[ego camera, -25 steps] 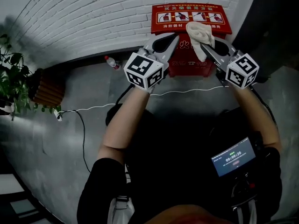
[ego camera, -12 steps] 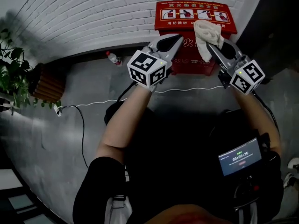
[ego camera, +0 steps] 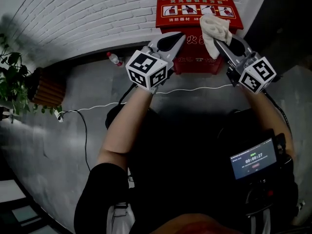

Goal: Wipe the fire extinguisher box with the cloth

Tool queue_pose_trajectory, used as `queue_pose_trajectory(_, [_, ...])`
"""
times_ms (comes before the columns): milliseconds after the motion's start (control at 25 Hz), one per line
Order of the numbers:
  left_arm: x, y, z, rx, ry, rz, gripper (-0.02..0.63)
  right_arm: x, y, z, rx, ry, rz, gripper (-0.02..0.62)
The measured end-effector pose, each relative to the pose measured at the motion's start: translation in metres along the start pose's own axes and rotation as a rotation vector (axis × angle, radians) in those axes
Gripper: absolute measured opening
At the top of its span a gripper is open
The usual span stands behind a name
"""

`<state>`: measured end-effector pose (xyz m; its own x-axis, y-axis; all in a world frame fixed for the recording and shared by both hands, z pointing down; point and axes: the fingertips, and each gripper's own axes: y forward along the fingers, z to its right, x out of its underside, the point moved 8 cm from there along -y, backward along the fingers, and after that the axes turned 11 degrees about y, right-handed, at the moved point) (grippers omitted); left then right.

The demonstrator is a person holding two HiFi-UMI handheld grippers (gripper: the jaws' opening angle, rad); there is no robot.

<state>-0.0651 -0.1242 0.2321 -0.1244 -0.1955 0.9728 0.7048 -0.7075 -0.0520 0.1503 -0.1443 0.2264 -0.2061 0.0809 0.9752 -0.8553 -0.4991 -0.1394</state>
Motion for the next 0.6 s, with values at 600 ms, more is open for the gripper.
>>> queue_pose_trajectory(600, [0.0016,0.0062,0.0075,0.021,-0.005,0.015,0.003,0.0104,0.0045,-0.0028,-0.035,0.04,-0.023,0.089])
